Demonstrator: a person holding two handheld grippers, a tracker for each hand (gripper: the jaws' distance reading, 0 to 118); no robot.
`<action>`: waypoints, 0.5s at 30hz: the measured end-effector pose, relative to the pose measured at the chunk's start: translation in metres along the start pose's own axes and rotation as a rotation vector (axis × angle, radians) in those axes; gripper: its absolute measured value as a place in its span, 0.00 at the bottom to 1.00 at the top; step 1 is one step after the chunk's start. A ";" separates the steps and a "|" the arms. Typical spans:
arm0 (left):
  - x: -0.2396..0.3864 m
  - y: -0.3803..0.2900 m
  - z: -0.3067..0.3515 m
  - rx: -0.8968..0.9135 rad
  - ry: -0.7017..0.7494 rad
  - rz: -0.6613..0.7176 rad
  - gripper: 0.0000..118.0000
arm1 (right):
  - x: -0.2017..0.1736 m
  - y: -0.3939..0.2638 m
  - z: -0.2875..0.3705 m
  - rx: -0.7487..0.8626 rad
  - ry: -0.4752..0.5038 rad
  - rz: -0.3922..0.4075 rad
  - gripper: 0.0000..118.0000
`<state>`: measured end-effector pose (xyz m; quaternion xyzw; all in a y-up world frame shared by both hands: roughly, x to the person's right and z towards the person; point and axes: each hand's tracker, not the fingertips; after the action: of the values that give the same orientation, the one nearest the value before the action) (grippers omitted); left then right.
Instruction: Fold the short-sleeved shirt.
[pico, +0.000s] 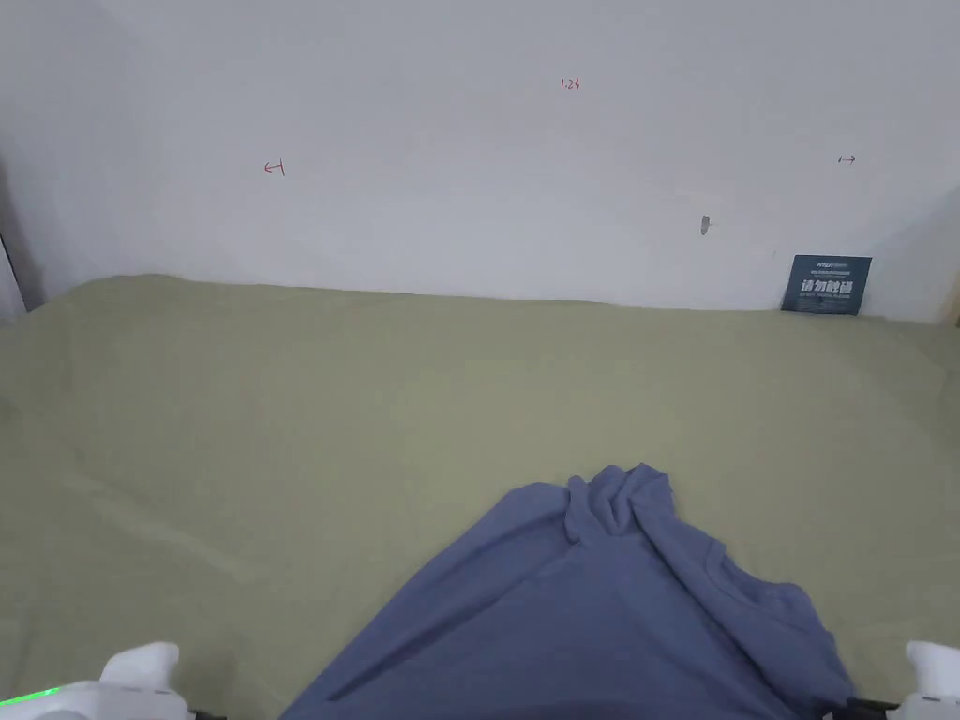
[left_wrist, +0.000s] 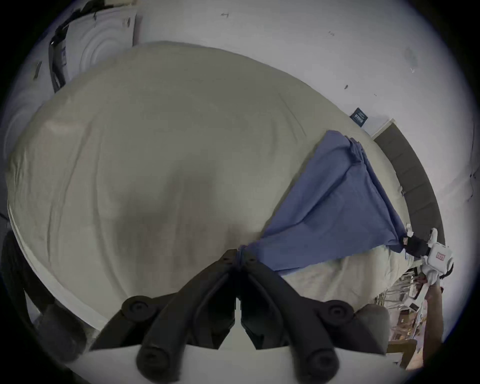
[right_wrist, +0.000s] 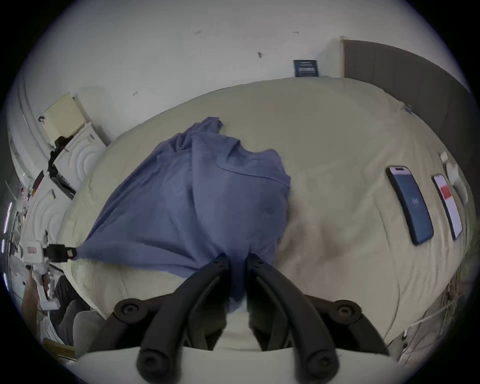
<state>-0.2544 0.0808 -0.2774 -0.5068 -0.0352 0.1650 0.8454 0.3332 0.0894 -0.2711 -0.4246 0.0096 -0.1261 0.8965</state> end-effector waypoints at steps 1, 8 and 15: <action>0.001 -0.004 0.001 0.009 0.005 0.007 0.92 | 0.002 -0.003 0.002 0.005 -0.014 0.005 0.78; 0.024 -0.004 0.042 0.150 -0.002 -0.115 0.88 | -0.002 0.006 0.059 0.200 -0.016 0.176 0.77; 0.070 -0.015 0.075 0.350 0.075 -0.324 0.00 | -0.047 0.003 0.094 0.246 -0.042 0.248 0.00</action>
<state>-0.2014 0.1597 -0.2361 -0.3462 -0.0556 0.0121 0.9364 0.2999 0.1732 -0.2177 -0.3098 0.0276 -0.0058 0.9504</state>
